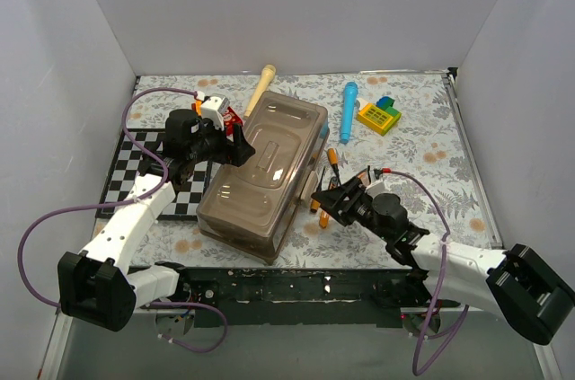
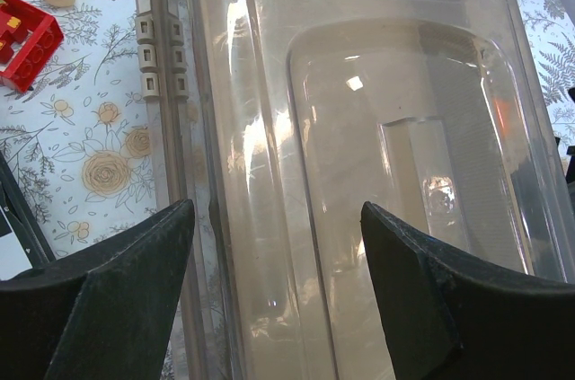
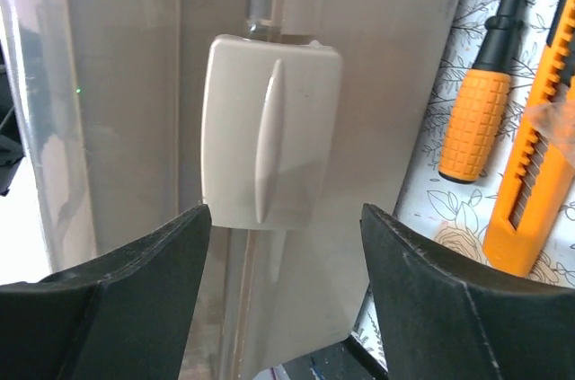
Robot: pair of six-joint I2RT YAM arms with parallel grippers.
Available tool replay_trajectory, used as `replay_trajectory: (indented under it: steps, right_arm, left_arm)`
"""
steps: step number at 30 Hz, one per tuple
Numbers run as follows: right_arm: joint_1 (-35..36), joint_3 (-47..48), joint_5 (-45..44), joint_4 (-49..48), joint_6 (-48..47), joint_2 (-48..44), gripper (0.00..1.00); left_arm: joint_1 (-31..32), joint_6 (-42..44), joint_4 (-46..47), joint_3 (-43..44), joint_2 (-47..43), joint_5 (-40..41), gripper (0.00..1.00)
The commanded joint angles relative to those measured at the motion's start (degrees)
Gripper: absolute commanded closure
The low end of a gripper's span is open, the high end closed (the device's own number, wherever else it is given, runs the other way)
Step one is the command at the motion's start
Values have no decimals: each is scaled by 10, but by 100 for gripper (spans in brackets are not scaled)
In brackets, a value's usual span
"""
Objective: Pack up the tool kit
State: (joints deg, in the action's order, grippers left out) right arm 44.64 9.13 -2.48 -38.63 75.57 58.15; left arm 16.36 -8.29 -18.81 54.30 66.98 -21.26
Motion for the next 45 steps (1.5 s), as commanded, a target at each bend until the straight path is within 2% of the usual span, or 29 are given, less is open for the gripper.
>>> replay_trajectory:
  steps: [1, 4, 8, 16, 20, 29, 45]
  right_arm:
    - [-1, -1, -6, -74, -28, -9, 22]
    - [0, -3, -6, -110, -24, 13, 17]
    - [-1, -38, -17, -265, -8, 77, 15]
    - [-1, -39, 5, -490, 11, 238, 14]
    - [-1, -15, 20, -491, 11, 268, 17]
    - [-1, -19, 16, -491, -2, 227, 21]
    - [0, -10, -7, -491, 25, 193, 20]
  left_arm:
    - [1, 19, -34, -8, 2, 31, 27]
    - [1, 19, -34, -8, 1, 31, 27]
    - [1, 19, -34, -10, -1, 32, 25]
    - [2, 19, -32, -10, 1, 17, 25]
    - [1, 20, -32, -10, 3, 20, 25]
    - [2, 20, -32, -8, 9, 21, 26]
    - [1, 19, -32, -5, 11, 17, 27]
